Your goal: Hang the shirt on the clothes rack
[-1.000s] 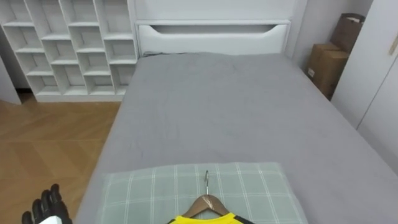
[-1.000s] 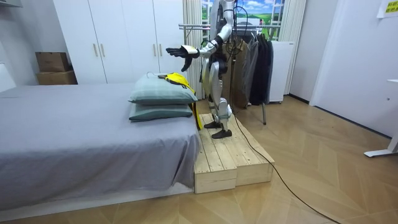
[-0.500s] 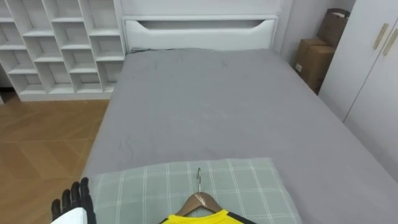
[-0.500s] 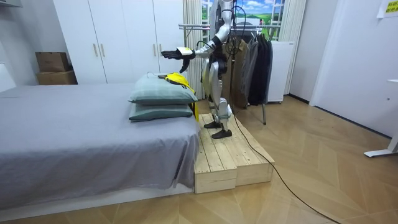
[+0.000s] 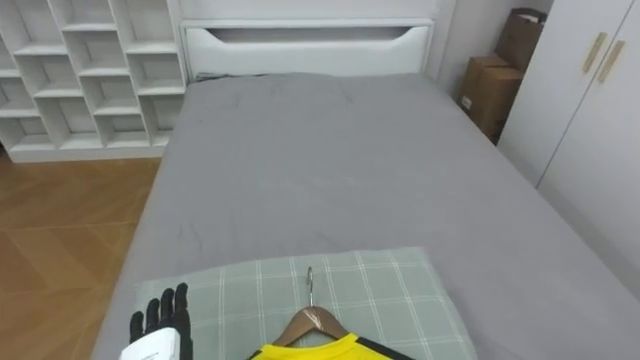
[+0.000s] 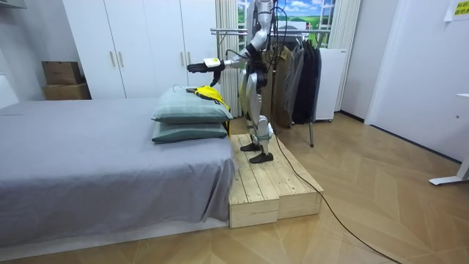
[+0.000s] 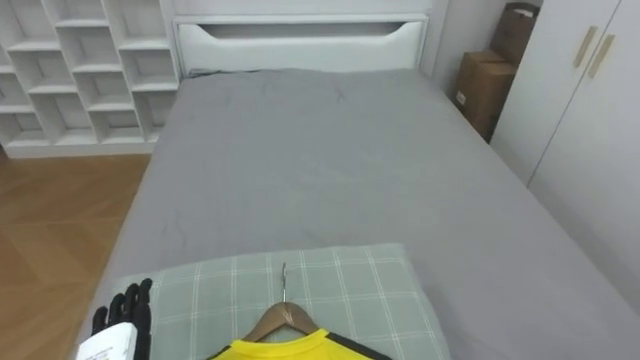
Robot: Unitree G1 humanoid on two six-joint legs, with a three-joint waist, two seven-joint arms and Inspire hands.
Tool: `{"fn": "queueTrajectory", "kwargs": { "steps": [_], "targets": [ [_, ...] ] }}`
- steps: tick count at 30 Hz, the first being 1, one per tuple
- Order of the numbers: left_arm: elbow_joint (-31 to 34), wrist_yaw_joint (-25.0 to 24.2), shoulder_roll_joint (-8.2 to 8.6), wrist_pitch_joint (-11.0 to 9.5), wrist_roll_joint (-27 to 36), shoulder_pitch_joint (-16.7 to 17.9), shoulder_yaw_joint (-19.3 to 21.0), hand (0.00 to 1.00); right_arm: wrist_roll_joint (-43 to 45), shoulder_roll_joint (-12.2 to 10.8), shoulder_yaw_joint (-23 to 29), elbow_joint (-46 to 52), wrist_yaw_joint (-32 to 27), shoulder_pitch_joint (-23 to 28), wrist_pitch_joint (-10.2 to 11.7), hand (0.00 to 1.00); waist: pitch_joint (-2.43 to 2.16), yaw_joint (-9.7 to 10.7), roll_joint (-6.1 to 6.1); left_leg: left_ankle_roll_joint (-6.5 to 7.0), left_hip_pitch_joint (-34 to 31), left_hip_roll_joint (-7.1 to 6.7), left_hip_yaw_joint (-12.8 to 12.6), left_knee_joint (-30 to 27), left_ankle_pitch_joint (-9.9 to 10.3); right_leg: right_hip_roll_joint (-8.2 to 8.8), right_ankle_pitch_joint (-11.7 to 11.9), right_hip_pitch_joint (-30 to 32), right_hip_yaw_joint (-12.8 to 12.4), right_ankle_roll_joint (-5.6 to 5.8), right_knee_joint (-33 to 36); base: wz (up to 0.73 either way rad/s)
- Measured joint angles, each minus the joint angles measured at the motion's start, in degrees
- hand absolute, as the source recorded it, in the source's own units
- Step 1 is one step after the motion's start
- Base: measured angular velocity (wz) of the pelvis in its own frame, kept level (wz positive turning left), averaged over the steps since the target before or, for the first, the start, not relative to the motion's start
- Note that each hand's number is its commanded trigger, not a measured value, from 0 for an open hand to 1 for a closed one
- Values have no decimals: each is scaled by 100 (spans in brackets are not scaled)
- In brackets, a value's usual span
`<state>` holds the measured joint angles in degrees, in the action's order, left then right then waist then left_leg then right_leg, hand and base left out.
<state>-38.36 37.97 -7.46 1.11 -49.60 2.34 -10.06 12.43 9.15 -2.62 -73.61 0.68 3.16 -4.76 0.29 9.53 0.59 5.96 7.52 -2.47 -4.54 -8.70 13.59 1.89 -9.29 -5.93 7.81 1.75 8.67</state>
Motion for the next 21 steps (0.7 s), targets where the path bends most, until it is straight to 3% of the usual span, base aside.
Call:
{"fn": "queueTrajectory", "kwargs": {
  "steps": [6, 14, 21],
  "targets": [
    [2, -160, 22, -8, -1, -5, -203, 0, -138, 0, 0, -4, -1, 21, -4, 0, 8, 143, -14, 0, -4, 4, -12, 11, 0, -4, 0, 16, -40, 0, -1, -1],
    [0, -284, 33, 2, 7, -66, -207, 0, -141, -68, -285, -14, 2, 196, -99, 0, 5, 166, 2, 0, -34, 5, -22, 15, 0, -6, 0, 65, -67, 0, 22, -1],
    [-86, -581, 24, 140, 13, -560, -275, 0, -131, -120, -520, 1, 89, 241, -285, 0, 3, 172, 36, 2, -383, 23, -163, -59, -2, -7, 4, 506, -161, -6, 214, -9]
  ]
}}
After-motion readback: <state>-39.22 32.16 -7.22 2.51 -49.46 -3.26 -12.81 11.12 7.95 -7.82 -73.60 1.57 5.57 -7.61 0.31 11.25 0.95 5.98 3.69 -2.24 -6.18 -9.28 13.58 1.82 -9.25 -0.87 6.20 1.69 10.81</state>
